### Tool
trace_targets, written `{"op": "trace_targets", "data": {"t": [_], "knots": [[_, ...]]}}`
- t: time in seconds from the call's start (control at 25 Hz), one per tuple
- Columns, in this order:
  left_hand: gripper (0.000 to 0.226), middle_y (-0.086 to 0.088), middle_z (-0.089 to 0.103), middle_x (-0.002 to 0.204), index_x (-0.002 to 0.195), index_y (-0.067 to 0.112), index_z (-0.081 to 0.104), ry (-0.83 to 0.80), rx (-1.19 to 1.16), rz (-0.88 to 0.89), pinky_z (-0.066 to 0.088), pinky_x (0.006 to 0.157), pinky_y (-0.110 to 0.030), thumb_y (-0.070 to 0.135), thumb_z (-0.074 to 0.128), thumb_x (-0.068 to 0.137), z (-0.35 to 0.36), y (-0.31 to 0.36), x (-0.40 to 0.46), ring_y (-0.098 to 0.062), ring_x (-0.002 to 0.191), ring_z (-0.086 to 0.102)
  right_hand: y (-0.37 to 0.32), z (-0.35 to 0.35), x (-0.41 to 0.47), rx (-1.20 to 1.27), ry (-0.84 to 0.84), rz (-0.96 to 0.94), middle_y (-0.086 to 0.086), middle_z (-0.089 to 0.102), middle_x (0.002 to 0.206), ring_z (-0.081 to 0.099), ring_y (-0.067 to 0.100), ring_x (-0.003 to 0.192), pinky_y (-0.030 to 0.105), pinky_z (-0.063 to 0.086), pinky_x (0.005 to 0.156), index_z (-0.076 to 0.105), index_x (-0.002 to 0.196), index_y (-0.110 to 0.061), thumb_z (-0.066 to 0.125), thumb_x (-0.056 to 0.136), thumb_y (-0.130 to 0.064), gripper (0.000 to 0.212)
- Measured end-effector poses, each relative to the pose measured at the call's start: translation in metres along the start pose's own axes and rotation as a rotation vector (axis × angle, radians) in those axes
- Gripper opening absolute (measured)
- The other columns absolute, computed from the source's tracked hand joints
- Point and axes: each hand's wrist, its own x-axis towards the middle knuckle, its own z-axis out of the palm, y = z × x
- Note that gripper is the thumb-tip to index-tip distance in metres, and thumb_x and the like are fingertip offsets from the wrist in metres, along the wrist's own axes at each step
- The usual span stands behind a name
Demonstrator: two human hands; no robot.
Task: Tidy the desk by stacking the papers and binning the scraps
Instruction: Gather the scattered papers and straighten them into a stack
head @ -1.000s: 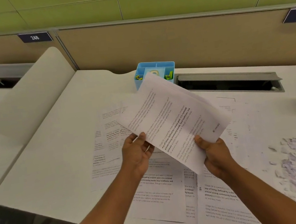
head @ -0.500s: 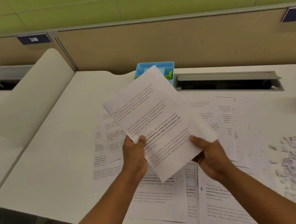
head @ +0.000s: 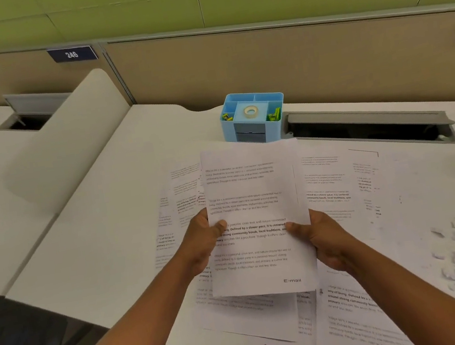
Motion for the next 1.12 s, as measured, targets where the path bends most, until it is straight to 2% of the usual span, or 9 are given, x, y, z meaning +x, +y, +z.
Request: {"op": "trace_targets", "data": {"t": [0.12,0.24,0.32,0.4,0.52,0.64,0.72,0.92,1.12], "knots": [[0.027,0.006,0.073,0.118,0.125,0.02,0.064,0.022,0.069,-0.067,0.058,0.091,-0.031,0.009,0.06,0.101,-0.003,-0.007,0.004,-0.012,0.108,0.069,0.011,0.0,0.011,-0.074,0.067,-0.013,0.01,0.076,0.111,0.074,0.031,0.101,0.054,0.058,0.092,0.063,0.129,-0.009,0.067,0.095,-0.009,0.034],[0.019,-0.003,0.076,0.108,0.113,0.016,0.066,0.09,0.13,-0.138,0.06,0.067,-0.027,0.019,0.072,0.094,-0.008,-0.011,0.007,-0.017,0.09,0.074,0.015,-0.001,0.021,-0.088,0.133,-0.013,0.01,0.077,0.106,0.075,0.031,0.095,0.052,0.06,0.086,0.064,0.126,-0.01,0.066,0.095,-0.007,0.031],[0.021,-0.008,0.078,0.098,0.108,0.009,0.064,0.108,0.118,-0.191,0.061,0.066,-0.031,0.014,0.076,0.091,-0.017,-0.012,0.014,-0.02,0.083,0.077,0.018,-0.003,0.028,-0.062,0.169,0.0,0.011,0.077,0.105,0.075,0.032,0.094,0.05,0.061,0.082,0.065,0.122,-0.01,0.066,0.095,-0.006,0.027],[0.021,-0.009,0.077,0.094,0.107,0.008,0.064,0.131,0.15,-0.205,0.06,0.066,-0.028,0.009,0.075,0.09,-0.031,-0.014,0.024,-0.019,0.078,0.075,0.02,-0.004,0.037,-0.034,0.211,0.011,0.011,0.078,0.104,0.076,0.031,0.092,0.046,0.062,0.078,0.066,0.117,-0.012,0.065,0.095,-0.005,0.023],[0.023,-0.006,0.071,0.104,0.111,0.014,0.063,0.178,0.194,-0.188,0.054,0.071,-0.026,0.009,0.073,0.09,-0.056,-0.017,0.041,-0.019,0.095,0.068,0.024,-0.001,0.054,0.01,0.287,0.032,0.011,0.077,0.106,0.075,0.031,0.093,0.043,0.062,0.075,0.067,0.114,-0.014,0.066,0.094,-0.004,0.022],[0.04,-0.002,0.059,0.13,0.129,0.015,0.057,0.2,0.267,-0.165,0.048,0.09,-0.03,0.014,0.073,0.092,-0.072,-0.02,0.06,-0.021,0.121,0.056,0.022,0.005,0.07,0.096,0.344,0.054,0.011,0.074,0.108,0.072,0.032,0.096,0.042,0.061,0.072,0.064,0.116,-0.012,0.064,0.095,-0.003,0.023],[0.051,-0.003,0.051,0.142,0.141,0.015,0.05,0.228,0.311,-0.156,0.042,0.095,-0.031,0.016,0.071,0.094,-0.078,-0.015,0.076,-0.022,0.129,0.05,0.016,0.01,0.083,0.154,0.38,0.054,0.008,0.073,0.108,0.07,0.031,0.098,0.042,0.059,0.073,0.061,0.119,-0.012,0.062,0.095,-0.001,0.026],[0.062,-0.005,0.048,0.147,0.15,0.012,0.039,0.183,0.277,-0.162,0.039,0.093,-0.031,0.019,0.069,0.096,-0.087,-0.003,0.118,-0.02,0.125,0.05,0.003,0.022,0.121,0.15,0.435,0.037,0.009,0.072,0.112,0.068,0.03,0.101,0.048,0.055,0.085,0.06,0.124,-0.011,0.063,0.095,0.0,0.031],[0.057,-0.006,0.053,0.141,0.147,0.012,0.043,0.193,0.257,-0.223,0.046,0.1,-0.035,0.021,0.066,0.095,-0.086,0.007,0.155,-0.021,0.122,0.054,0.008,0.028,0.136,0.053,0.419,0.073,0.01,0.073,0.11,0.071,0.031,0.098,0.044,0.059,0.077,0.061,0.123,-0.011,0.064,0.096,-0.004,0.028]]}}
